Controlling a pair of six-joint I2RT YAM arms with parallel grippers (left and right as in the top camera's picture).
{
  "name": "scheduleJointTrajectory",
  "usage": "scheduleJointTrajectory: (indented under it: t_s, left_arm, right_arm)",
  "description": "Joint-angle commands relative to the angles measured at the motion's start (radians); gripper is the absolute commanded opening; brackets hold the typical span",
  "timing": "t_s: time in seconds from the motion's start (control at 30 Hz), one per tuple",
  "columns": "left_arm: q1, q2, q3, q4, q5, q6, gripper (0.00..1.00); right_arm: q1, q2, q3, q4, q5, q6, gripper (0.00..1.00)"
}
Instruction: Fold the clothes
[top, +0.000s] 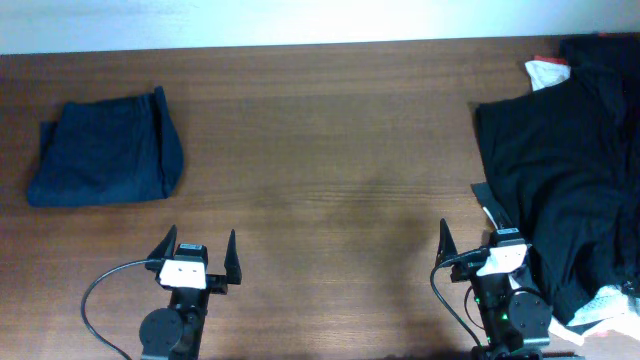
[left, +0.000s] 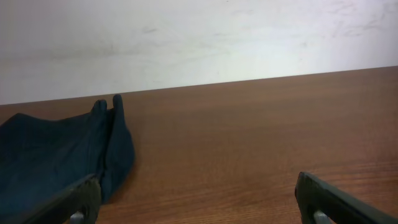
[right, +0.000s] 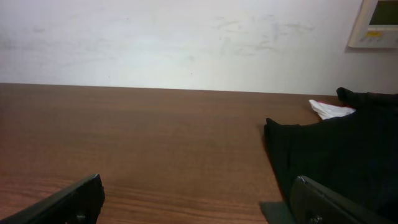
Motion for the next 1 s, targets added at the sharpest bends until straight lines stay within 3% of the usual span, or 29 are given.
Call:
scheduleJointTrajectory:
  t_s: [0.0, 0.97]
  left_arm:
    - [0.004, -0.008, -0.004, -0.004, 0.018, 0.019, 0.99]
    - [0.004, -0.008, 0.003, -0.005, 0.037, -0.001, 0.99]
  right_arm:
    - [0.005, -0.006, -0.005, -0.005, 0.009, 0.000, 0.99]
    - [0.004, -0.003, -0.003, -0.006, 0.009, 0.016, 0.99]
